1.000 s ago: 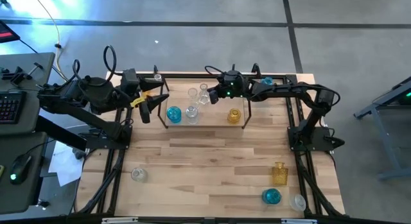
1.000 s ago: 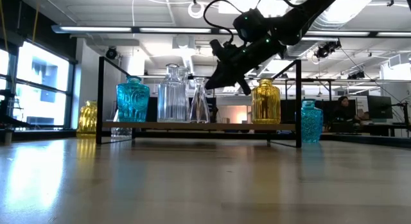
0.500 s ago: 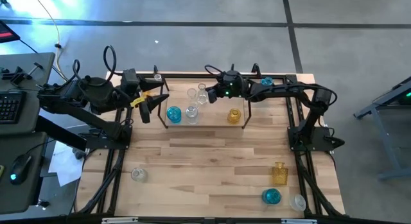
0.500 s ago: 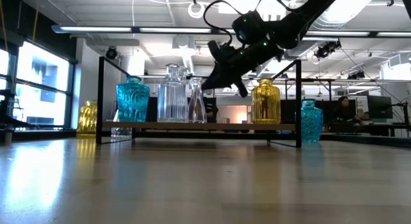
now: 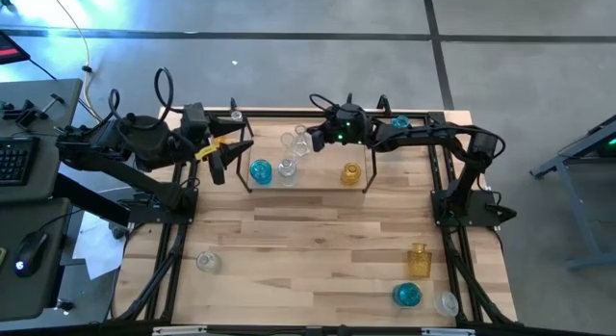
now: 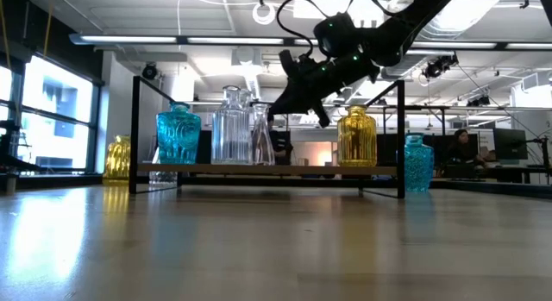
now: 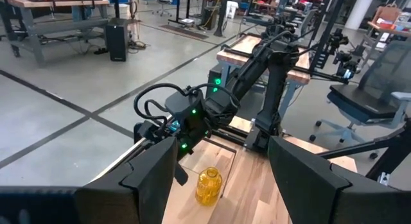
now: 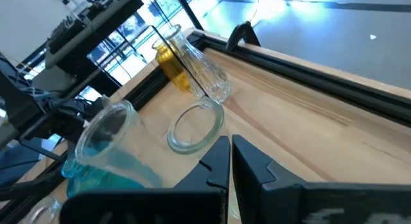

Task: Sort vases onto shelf
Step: Put the transparent vase on the shelf aligned with the other transparent vases, then put the yellow vase on the shelf aligned with the other yellow vase

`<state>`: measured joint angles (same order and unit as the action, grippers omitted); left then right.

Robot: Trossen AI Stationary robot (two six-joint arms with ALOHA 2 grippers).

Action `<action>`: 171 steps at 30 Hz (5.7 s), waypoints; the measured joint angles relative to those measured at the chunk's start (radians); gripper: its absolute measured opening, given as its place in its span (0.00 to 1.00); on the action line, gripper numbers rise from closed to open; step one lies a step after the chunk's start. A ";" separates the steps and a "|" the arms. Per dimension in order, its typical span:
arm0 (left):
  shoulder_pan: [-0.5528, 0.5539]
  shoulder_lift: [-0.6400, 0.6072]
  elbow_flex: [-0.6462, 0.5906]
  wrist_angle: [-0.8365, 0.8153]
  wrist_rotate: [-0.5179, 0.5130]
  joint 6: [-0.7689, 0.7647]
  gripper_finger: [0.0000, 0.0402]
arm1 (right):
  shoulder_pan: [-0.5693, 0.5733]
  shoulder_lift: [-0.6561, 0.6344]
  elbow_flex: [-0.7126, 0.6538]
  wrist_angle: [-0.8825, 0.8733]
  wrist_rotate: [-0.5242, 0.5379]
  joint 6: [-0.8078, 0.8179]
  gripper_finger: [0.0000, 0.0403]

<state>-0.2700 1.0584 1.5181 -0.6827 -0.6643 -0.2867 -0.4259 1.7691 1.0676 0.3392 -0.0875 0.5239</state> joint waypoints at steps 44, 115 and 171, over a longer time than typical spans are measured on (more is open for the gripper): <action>0.000 0.007 0.000 0.003 0.025 0.001 0.59 | 0.000 0.025 0.073 -0.082 -0.002 -0.028 0.00; 0.000 0.009 0.000 0.047 0.026 0.036 0.59 | -0.075 -0.116 0.325 -0.598 0.087 -0.352 0.00; 1.287 0.312 0.275 -0.886 0.602 0.274 0.59 | 0.237 -0.713 0.325 -1.282 0.253 -0.465 0.00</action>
<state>1.0168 1.3708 1.7927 -1.5684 -0.0628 -0.0132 -0.1891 1.0557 1.3922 -0.9430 0.1650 0.0589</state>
